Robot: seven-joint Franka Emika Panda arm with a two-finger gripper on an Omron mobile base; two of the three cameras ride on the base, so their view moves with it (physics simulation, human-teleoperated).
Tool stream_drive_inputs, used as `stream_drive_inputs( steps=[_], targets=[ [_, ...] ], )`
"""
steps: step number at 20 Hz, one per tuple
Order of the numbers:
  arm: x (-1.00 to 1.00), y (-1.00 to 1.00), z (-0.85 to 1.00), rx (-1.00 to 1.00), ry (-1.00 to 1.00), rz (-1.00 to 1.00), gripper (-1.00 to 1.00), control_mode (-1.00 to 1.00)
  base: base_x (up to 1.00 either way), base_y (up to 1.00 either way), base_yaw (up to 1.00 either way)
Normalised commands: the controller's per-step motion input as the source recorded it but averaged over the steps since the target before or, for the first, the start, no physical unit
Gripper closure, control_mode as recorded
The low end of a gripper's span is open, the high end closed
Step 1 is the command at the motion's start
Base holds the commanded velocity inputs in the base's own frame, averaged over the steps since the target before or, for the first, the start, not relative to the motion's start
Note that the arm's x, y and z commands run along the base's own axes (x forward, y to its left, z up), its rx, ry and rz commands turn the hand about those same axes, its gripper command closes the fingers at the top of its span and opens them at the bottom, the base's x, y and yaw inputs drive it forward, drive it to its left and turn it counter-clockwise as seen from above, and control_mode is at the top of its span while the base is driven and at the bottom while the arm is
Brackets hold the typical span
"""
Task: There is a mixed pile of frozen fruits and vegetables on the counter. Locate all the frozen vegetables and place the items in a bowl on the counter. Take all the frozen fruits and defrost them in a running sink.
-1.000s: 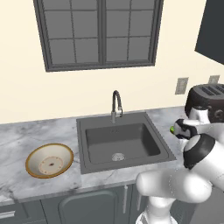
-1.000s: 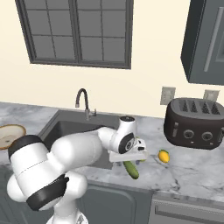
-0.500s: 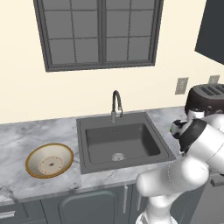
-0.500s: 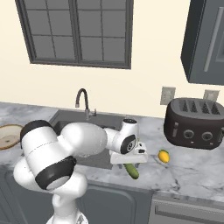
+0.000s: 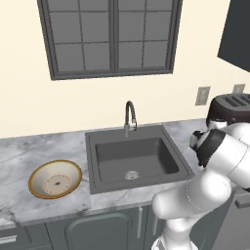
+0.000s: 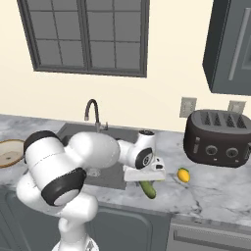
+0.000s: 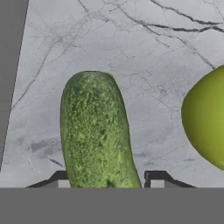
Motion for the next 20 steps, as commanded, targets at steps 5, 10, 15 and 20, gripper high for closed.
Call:
stream_drive_inputs(
  steps=[5, 10, 15, 20],
  targets=[
    [-0.11, 0.49, 0.62, -0.01, -0.03, 0.08, 1.00, -1.00, 0.00, 0.00, 0.00],
    [-0.04, 0.70, 0.64, 0.00, -0.02, 0.15, 1.00, -1.00, 0.00, 0.00, 0.00],
    [-0.05, 0.87, 0.53, 0.00, 0.01, 0.20, 1.00, -1.00, 0.00, 0.00, 0.00],
    [-0.03, 0.54, -0.06, 0.22, -0.07, 0.08, 1.00, -1.00, 0.00, 0.00, 0.00]
  ],
)
